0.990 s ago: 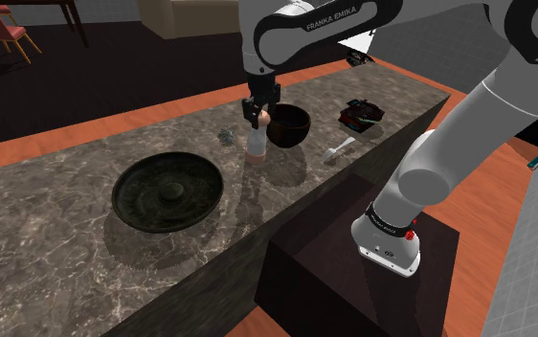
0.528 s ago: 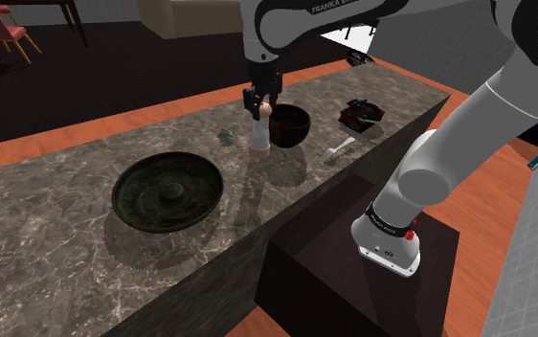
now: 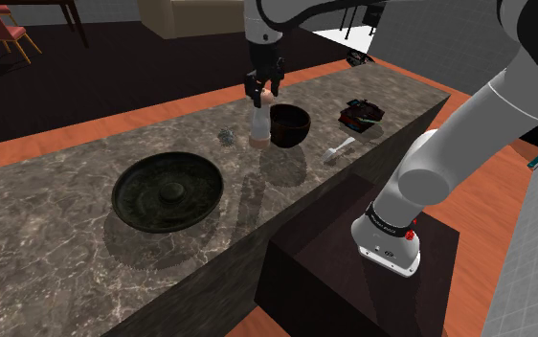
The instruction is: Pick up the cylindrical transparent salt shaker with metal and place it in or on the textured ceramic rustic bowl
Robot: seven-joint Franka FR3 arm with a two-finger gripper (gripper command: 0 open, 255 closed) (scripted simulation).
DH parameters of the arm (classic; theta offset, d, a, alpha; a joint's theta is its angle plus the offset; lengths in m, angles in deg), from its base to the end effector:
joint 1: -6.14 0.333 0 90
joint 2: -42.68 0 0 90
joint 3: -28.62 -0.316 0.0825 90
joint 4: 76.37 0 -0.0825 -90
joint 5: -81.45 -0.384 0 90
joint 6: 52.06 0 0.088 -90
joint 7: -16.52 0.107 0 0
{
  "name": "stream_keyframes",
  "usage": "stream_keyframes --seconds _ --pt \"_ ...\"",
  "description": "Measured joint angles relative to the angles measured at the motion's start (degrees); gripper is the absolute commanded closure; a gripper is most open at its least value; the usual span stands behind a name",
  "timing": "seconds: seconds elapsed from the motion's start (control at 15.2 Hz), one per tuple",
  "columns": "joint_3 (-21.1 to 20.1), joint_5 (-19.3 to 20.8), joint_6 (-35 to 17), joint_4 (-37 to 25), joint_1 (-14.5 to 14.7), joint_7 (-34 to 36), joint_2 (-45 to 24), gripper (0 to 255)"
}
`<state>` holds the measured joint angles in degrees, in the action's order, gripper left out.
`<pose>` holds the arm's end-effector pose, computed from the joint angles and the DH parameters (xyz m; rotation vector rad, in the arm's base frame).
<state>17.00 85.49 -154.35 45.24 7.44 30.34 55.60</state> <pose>0.4645 0.1055 0.4966 3.0021 -0.0064 -0.1318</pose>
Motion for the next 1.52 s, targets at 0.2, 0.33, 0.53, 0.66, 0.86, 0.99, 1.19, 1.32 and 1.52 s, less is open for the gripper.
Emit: stream_keyframes --seconds 0.2,0.33,0.53,0.66,0.86,0.99,1.19,1.32,1.52 --pt "0.07 -0.04 2.38 -2.19 -0.04 -0.29 0.21 255" --pt "0.09 -0.09 3.99 -3.61 -0.04 -0.43 0.41 255" --pt "0.14 -0.10 6.31 -5.89 -0.07 -0.68 0.46 255" --pt "0.15 -0.09 7.69 -7.33 -0.10 -0.81 0.41 255" --pt "0.08 -0.08 10.10 -9.96 -0.08 -0.88 0.19 255" --pt "0.13 -0.09 11.60 -11.36 -0.11 -1.06 0.30 255" --pt "0.11 -0.03 13.92 -13.98 -0.14 -1.21 0.00 255" --pt "0.16 0.10 15.33 -15.94 -0.22 -1.42 -0.54 255" --pt "0.50 0.18 17.14 -17.44 -0.43 -2.09 -0.19 255"
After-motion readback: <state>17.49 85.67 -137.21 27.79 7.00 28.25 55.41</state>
